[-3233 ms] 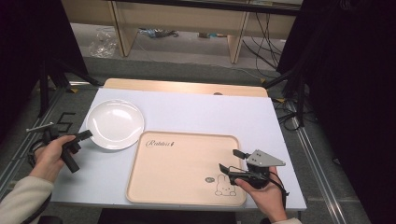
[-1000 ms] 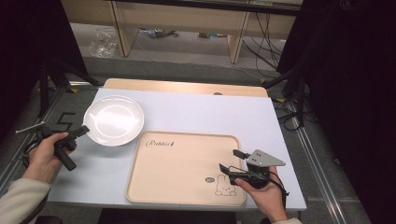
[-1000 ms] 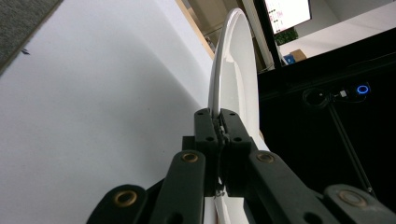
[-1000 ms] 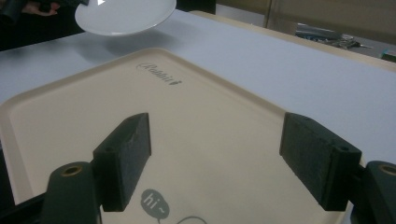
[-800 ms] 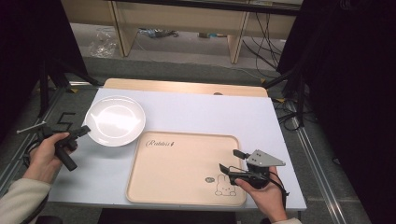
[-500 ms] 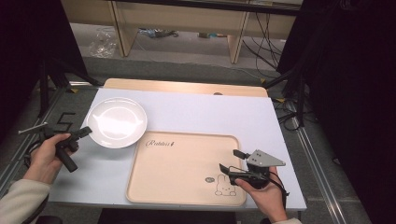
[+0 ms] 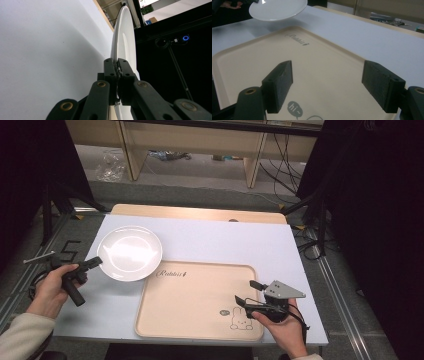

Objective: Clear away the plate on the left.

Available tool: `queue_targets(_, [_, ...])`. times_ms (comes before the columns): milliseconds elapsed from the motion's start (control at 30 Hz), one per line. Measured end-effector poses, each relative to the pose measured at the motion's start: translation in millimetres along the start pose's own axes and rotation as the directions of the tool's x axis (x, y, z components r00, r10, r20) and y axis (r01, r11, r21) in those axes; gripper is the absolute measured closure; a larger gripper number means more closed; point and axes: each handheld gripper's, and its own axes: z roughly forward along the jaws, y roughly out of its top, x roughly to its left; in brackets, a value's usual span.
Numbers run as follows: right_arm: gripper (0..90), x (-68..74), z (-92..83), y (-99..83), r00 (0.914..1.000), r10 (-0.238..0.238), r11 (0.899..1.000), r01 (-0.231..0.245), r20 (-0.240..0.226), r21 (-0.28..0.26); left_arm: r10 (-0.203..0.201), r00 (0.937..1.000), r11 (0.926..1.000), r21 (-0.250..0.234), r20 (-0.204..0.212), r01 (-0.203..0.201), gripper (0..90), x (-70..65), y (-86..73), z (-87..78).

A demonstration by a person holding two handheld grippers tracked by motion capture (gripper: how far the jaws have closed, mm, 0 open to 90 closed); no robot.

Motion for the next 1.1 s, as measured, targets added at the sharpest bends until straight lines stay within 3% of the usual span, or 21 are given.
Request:
queue_targets(200, [25.7, 0.6, 0.0, -0.2, 1.0000, 0.009, 1.000, -0.009, -0.004, 0.002, 0.005, 1.0000, 0.9999, 0.010, 0.006, -0.005, 86.5, -1.0, -1.9, 0.6])
queue_targets(233, [25.7, 0.4, -0.1, -0.2, 1.0000, 0.006, 1.000, -0.006, -0.001, 0.003, 0.002, 0.9990, 1.0000, 0.008, 0.045, -0.002, 86.6, 0.2, -2.3, 0.9])
queue_targets(333, [25.7, -0.2, 0.0, -0.2, 1.0000, -0.004, 1.000, 0.004, 0.005, -0.004, 0.008, 0.9999, 0.9999, 0.015, 0.011, -0.008, 86.5, -2.5, -3.1, 0.8])
queue_targets(367, [25.7, 0.2, 0.1, -0.1, 1.0000, 0.001, 1.000, -0.001, 0.000, -0.003, 0.007, 0.9999, 0.9998, 0.016, 0.013, -0.007, 86.5, -3.1, -3.2, 0.9])
queue_targets(400, [25.7, 0.2, 0.1, -0.1, 1.0000, 0.001, 1.000, -0.001, 0.000, -0.003, 0.004, 0.9988, 0.9999, 0.013, 0.049, -0.004, 86.5, -2.0, -3.4, 1.3])
queue_targets(533, [25.7, 0.0, -0.1, -0.1, 1.0000, -0.002, 1.000, 0.002, 0.004, -0.005, 0.005, 0.9988, 0.9999, 0.016, 0.050, -0.006, 86.4, -2.3, -4.1, 1.4])
queue_targets(567, [25.7, -0.2, 0.0, -0.2, 1.0000, -0.003, 1.000, 0.003, 0.005, -0.005, 0.008, 0.9998, 0.9998, 0.021, 0.019, -0.008, 86.4, -3.7, -4.1, 1.4])
queue_targets(633, [25.7, -0.1, 0.0, -0.2, 1.0000, -0.002, 1.000, 0.002, 0.003, -0.005, 0.008, 0.9999, 0.9997, 0.023, 0.014, -0.009, 86.4, -4.1, -4.3, 1.3])
queue_targets(667, [25.7, 0.3, 0.0, -0.2, 1.0000, 0.004, 1.000, -0.004, -0.001, -0.001, 0.005, 0.9988, 0.9998, 0.020, 0.049, -0.006, 86.4, -2.8, -4.7, 1.7])
queue_targets(767, [25.7, 0.0, 0.1, -0.2, 1.0000, -0.001, 1.000, 0.001, 0.000, -0.005, 0.010, 0.9998, 0.9996, 0.025, 0.018, -0.011, 86.3, -4.3, -4.8, 1.4])
queue_targets(967, [25.7, 0.0, 0.0, -0.2, 1.0000, -0.001, 1.000, 0.001, 0.001, -0.004, 0.019, 0.9995, 0.9991, 0.037, 0.026, -0.020, 86.4, -6.1, -5.9, 0.8])
queue_targets(1000, [25.7, -0.1, 0.2, -0.2, 1.0000, -0.001, 1.000, 0.001, -0.001, -0.005, 0.020, 0.9981, 0.9992, 0.034, 0.059, -0.022, 86.3, -5.2, -6.4, 1.1])
queue_targets(1033, [25.7, -0.1, 0.2, -0.2, 1.0000, -0.001, 1.000, 0.001, -0.001, -0.005, 0.020, 0.9981, 0.9992, 0.034, 0.059, -0.022, 86.3, -5.2, -6.4, 1.1])
queue_targets(1100, [25.7, 0.1, 0.0, -0.2, 1.0000, -0.001, 1.000, 0.001, -0.001, -0.004, 0.022, 0.9994, 0.9988, 0.042, 0.026, -0.024, 86.3, -7.8, -6.9, 1.0])
